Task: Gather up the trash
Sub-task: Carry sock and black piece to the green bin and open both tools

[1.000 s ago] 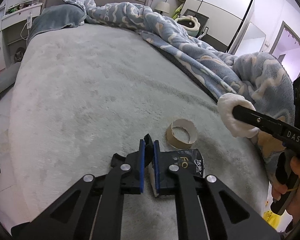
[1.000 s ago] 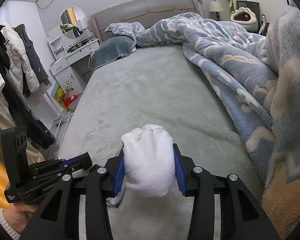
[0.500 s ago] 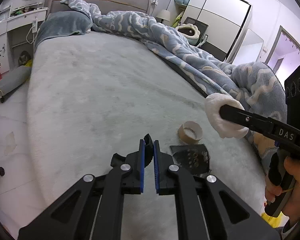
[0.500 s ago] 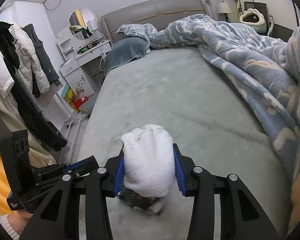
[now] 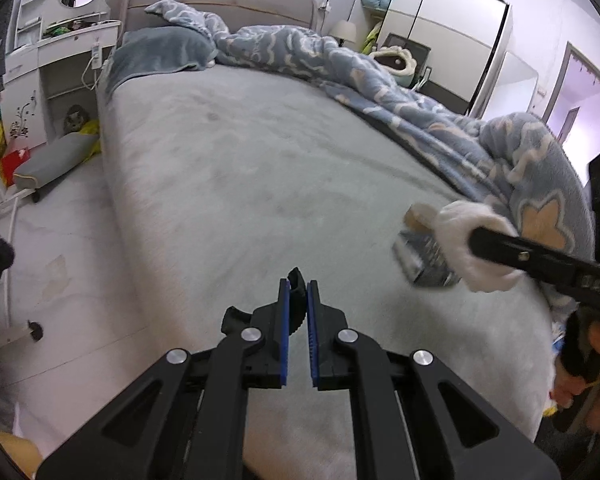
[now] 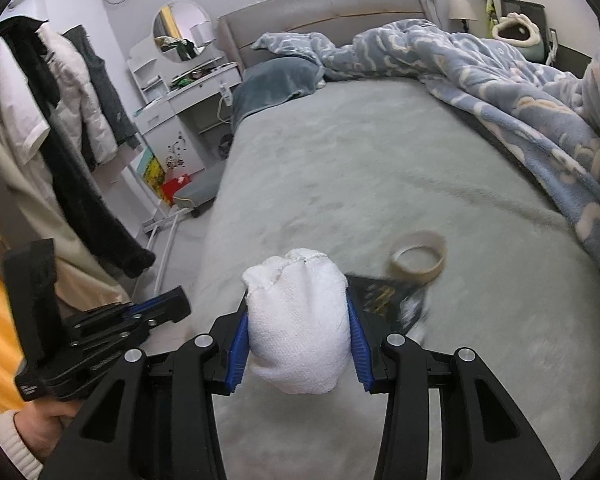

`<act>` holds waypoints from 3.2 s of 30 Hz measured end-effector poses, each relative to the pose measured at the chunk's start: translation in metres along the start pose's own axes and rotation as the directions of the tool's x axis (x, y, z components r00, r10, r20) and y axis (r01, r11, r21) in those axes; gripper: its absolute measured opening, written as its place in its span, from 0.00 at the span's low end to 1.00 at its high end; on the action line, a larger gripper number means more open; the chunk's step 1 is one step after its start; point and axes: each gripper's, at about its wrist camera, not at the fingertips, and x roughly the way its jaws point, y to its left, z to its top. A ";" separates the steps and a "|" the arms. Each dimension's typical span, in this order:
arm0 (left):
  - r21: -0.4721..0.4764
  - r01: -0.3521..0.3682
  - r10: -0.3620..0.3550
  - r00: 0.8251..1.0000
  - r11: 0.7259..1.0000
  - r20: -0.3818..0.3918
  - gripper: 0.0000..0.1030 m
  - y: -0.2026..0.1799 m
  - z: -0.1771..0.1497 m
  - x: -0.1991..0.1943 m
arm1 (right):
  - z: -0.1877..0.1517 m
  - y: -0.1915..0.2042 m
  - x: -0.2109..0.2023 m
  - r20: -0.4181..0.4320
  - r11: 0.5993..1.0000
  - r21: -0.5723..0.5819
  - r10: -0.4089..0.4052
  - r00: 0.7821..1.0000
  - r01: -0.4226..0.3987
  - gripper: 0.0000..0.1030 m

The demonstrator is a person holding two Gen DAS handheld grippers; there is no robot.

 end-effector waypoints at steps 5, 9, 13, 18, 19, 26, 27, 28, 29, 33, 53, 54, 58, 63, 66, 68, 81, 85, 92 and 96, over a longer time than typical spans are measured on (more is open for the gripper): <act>-0.034 -0.010 0.009 1.000 0.999 -0.008 0.09 0.011 -0.017 -0.016 | -0.021 0.024 -0.010 -0.011 0.999 -0.006 0.033 0.999 -0.033 0.42; -0.083 -0.026 0.025 1.000 0.996 -0.016 0.09 0.022 -0.036 -0.030 | -0.031 0.045 -0.014 -0.020 0.998 -0.046 0.050 0.999 -0.050 0.42; -0.133 -0.049 0.045 0.998 0.990 -0.035 0.09 0.036 -0.054 -0.041 | -0.045 0.062 -0.017 -0.034 0.995 -0.066 0.068 0.997 -0.070 0.42; -0.176 -0.094 0.079 0.993 0.980 -0.086 0.09 0.052 -0.074 -0.047 | -0.060 0.083 -0.019 -0.058 0.992 -0.082 0.092 0.994 -0.097 0.42; -0.190 -0.102 0.084 0.992 0.976 -0.098 0.09 0.056 -0.079 -0.048 | -0.062 0.087 -0.020 -0.061 0.991 -0.084 0.097 0.993 -0.102 0.42; -0.221 -0.137 0.099 0.979 0.966 -0.176 0.09 0.076 -0.106 -0.053 | -0.076 0.113 -0.014 -0.099 0.985 -0.116 0.114 0.989 -0.126 0.42; -0.228 -0.143 0.101 0.977 0.963 -0.187 0.09 0.079 -0.109 -0.053 | -0.077 0.115 -0.012 -0.104 0.985 -0.119 0.115 0.988 -0.127 0.42; -0.235 -0.150 0.104 0.975 0.960 -0.197 0.09 0.082 -0.112 -0.053 | -0.079 0.118 -0.009 -0.114 0.984 -0.123 0.115 0.987 -0.129 0.42; -0.245 -0.159 0.107 0.972 0.956 -0.211 0.09 0.087 -0.115 -0.053 | -0.080 0.121 -0.007 -0.122 0.983 -0.125 0.116 0.986 -0.131 0.42; -0.274 -0.182 0.110 0.959 0.944 -0.259 0.09 0.104 -0.128 -0.053 | -0.088 0.136 0.003 -0.157 0.979 -0.141 0.123 0.980 -0.145 0.42; -0.330 -0.203 0.050 0.907 0.922 -0.418 0.47 0.147 -0.172 -0.059 | -0.123 0.186 0.073 -0.328 0.963 -0.215 0.086 0.941 -0.163 0.42; -0.330 -0.205 0.053 0.908 0.921 -0.415 0.47 0.150 -0.172 -0.060 | -0.124 0.188 0.076 -0.336 0.962 -0.219 0.084 0.938 -0.164 0.42; -0.313 -0.213 0.078 0.917 0.925 -0.392 0.47 0.154 -0.169 -0.072 | -0.131 0.196 0.089 -0.368 0.957 -0.239 0.068 0.927 -0.165 0.42; -0.267 -0.225 0.127 0.932 0.937 -0.339 0.47 0.156 -0.159 -0.092 | -0.140 0.198 0.102 -0.407 0.955 -0.252 0.043 0.912 -0.158 0.42; -0.240 -0.221 0.145 0.944 0.945 -0.295 0.47 0.152 -0.153 -0.103 | -0.145 0.200 0.107 -0.428 0.953 -0.257 0.037 0.903 -0.161 0.42; -0.238 -0.208 0.142 0.953 0.949 -0.268 0.47 0.153 -0.151 -0.110 | -0.149 0.203 0.112 -0.444 0.950 -0.266 0.031 0.895 -0.165 0.43; -0.222 -0.146 0.134 0.989 0.964 -0.066 0.60 0.148 -0.131 -0.156 | -0.173 0.212 0.130 -0.525 0.934 -0.323 -0.045 0.850 -0.150 0.53; -0.197 -0.134 0.133 0.991 0.971 -0.020 0.66 0.144 -0.123 -0.168 | -0.174 0.216 0.129 -0.520 0.930 -0.334 -0.048 0.853 -0.151 0.69; -0.136 -0.120 0.126 0.991 0.983 0.041 0.70 0.130 -0.106 -0.180 | -0.165 0.220 0.115 -0.480 0.925 -0.351 -0.041 0.877 -0.148 0.73; -0.105 -0.111 0.122 0.987 0.988 0.102 0.70 0.121 -0.097 -0.193 | -0.152 0.220 0.100 -0.430 0.922 -0.359 -0.026 0.902 -0.145 0.76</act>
